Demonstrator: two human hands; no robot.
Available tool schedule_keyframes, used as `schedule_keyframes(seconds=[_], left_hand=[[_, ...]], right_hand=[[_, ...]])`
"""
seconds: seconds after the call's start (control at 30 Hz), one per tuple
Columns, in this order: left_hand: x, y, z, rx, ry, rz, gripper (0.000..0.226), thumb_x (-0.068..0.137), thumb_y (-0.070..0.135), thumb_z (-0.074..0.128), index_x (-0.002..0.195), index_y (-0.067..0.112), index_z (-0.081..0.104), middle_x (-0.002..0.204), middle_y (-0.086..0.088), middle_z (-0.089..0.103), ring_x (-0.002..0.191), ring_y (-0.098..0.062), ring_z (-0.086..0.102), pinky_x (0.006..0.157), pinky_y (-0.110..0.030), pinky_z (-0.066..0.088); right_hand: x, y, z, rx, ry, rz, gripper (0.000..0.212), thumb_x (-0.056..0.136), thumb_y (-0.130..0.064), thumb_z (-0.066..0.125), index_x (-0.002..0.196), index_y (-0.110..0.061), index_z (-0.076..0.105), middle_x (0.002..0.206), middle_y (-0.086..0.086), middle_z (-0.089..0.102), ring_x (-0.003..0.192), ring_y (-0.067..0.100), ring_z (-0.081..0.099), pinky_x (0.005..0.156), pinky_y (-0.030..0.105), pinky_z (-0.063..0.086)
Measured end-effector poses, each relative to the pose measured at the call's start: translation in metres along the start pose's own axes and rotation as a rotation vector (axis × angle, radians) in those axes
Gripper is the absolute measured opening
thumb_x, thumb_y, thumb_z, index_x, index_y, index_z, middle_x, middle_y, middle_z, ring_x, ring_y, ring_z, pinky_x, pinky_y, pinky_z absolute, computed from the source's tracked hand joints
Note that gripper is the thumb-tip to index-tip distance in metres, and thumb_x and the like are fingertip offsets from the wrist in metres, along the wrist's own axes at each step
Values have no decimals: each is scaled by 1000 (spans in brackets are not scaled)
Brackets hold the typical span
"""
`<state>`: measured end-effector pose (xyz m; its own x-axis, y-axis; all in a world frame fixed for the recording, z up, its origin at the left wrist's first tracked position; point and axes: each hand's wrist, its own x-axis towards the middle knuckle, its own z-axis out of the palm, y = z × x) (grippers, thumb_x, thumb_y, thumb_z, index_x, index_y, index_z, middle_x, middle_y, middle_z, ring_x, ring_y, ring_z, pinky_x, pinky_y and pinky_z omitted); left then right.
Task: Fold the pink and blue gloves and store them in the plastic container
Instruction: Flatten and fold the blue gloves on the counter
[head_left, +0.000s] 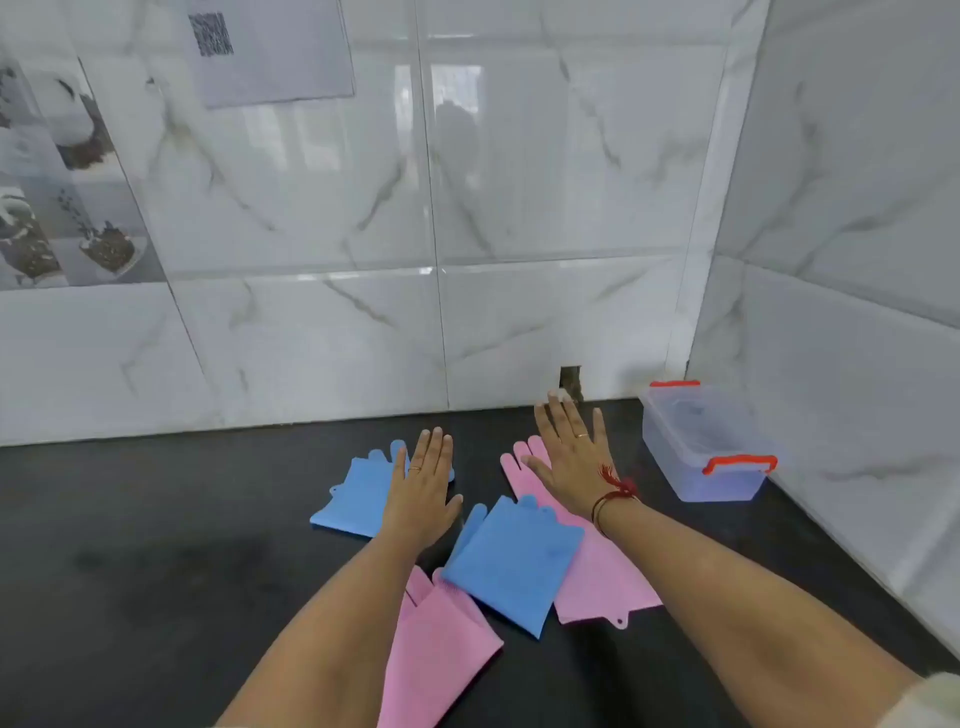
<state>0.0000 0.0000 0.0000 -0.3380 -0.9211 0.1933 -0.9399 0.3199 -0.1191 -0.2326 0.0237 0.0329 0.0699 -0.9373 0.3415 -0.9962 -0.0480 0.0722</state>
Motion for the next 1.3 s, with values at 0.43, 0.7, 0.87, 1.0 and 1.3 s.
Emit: schedule_keyframes(seconds=[0.43, 0.7, 0.87, 1.0, 1.3], left_hand=[[-9, 16, 14, -281, -165, -111, 52, 96, 57, 29, 101, 14, 57, 116, -7, 59, 99, -22, 55, 79, -36, 46], [-22, 43, 20, -235, -175, -211, 58, 88, 68, 34, 104, 15, 53, 96, -2, 63, 81, -16, 58, 66, -30, 43], [-22, 56, 25, -214, -210, -218, 50, 96, 57, 28, 100, 15, 54, 81, 2, 54, 71, -14, 51, 61, -29, 36], [-19, 37, 29, -165, -142, -141, 44, 97, 55, 25, 89, 18, 48, 75, 3, 55, 65, -14, 52, 56, -29, 37], [2, -16, 43, -152, -122, -129, 48, 98, 55, 23, 107, 19, 54, 77, 4, 59, 66, -11, 52, 59, -26, 41]], right_hand=[[-23, -3, 23, -49, -252, 117, 73, 93, -58, 26, 150, -20, 0, 160, 8, -1, 147, 31, 0, 114, 58, -3], [-21, -14, 26, 422, -431, 663, 56, 89, -44, 49, 134, -14, 37, 135, 14, 43, 118, 29, 46, 102, 41, 41], [-23, -14, 29, 375, -360, 686, 52, 87, -43, 54, 129, -17, 39, 131, 11, 42, 114, 26, 44, 99, 40, 41], [-33, -14, 40, 283, -276, 649, 40, 94, -35, 39, 131, -18, 37, 134, 10, 44, 118, 26, 43, 102, 43, 36], [-26, -12, 54, 284, -260, 576, 46, 99, -31, 28, 143, -18, 25, 151, 9, 30, 141, 28, 26, 116, 55, 1]])
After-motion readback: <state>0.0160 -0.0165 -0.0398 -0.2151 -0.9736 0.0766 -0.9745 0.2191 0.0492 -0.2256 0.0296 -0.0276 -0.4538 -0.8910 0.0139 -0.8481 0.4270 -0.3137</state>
